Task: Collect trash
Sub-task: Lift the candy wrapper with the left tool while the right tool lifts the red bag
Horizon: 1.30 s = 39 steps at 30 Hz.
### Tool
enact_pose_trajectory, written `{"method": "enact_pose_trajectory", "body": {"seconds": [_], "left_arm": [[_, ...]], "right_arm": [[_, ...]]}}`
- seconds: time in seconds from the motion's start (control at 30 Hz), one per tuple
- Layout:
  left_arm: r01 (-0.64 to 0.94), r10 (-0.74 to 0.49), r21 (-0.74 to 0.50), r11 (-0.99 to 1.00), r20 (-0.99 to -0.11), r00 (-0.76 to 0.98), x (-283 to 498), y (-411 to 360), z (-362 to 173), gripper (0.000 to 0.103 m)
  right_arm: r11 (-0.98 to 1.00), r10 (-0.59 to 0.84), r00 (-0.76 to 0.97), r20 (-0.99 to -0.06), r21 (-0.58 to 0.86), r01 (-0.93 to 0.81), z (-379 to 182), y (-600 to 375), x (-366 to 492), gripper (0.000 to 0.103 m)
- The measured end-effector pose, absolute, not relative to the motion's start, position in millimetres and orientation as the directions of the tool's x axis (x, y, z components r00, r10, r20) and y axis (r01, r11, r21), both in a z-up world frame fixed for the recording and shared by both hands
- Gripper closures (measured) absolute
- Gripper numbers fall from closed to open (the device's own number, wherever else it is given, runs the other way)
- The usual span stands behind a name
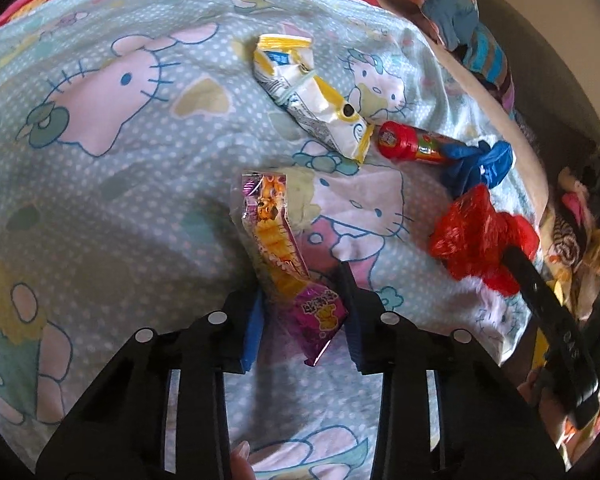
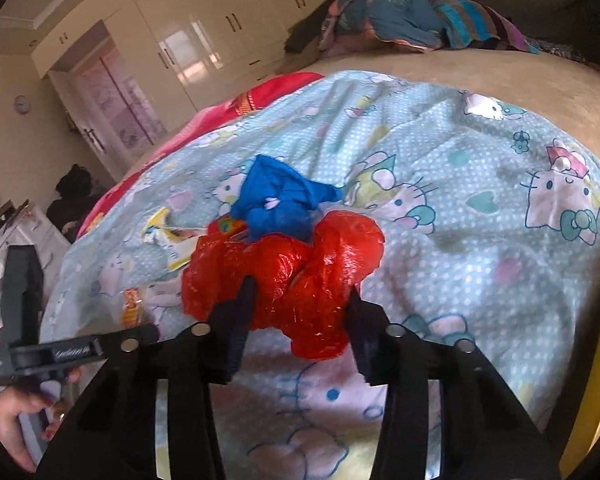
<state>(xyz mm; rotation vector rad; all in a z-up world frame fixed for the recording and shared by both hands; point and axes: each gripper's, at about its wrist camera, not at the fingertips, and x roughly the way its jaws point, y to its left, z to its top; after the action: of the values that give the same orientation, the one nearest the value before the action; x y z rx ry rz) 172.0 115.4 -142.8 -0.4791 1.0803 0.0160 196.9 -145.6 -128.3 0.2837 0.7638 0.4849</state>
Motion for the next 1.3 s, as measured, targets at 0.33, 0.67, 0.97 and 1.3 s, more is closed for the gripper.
{"method": "enact_pose_trajectory", "body": {"seconds": [0.33,0.67,0.97,1.3], "left_arm": [[-0.270,-0.281,-0.493,0.827,-0.779,0.561,151,138,-139,0.080],[-0.218,-0.241,-0.468,0.856,-0.736,0.632,132,137,-106,0.081],[-0.136,-0.266,-0.471,0.871,-0.686,0.677,132,113,-73,0.082],[-0.041,-0.302,-0.461,0.886,-0.643,0.704,129,81,-47,0.082]], "right_arm": [[0.816,0.577,0.583,-0.573,0.366,-0.447,-113,-126,161,0.063],[0.811,0.583,0.587,-0.563,0.360,-0.461,-105,-133,145,0.063],[0.826,0.561,0.629,-0.539,0.318,-0.465,-95,-140,134,0.063],[0.854,0.519,0.684,-0.514,0.279,-0.439,-83,-158,124,0.063]]}}
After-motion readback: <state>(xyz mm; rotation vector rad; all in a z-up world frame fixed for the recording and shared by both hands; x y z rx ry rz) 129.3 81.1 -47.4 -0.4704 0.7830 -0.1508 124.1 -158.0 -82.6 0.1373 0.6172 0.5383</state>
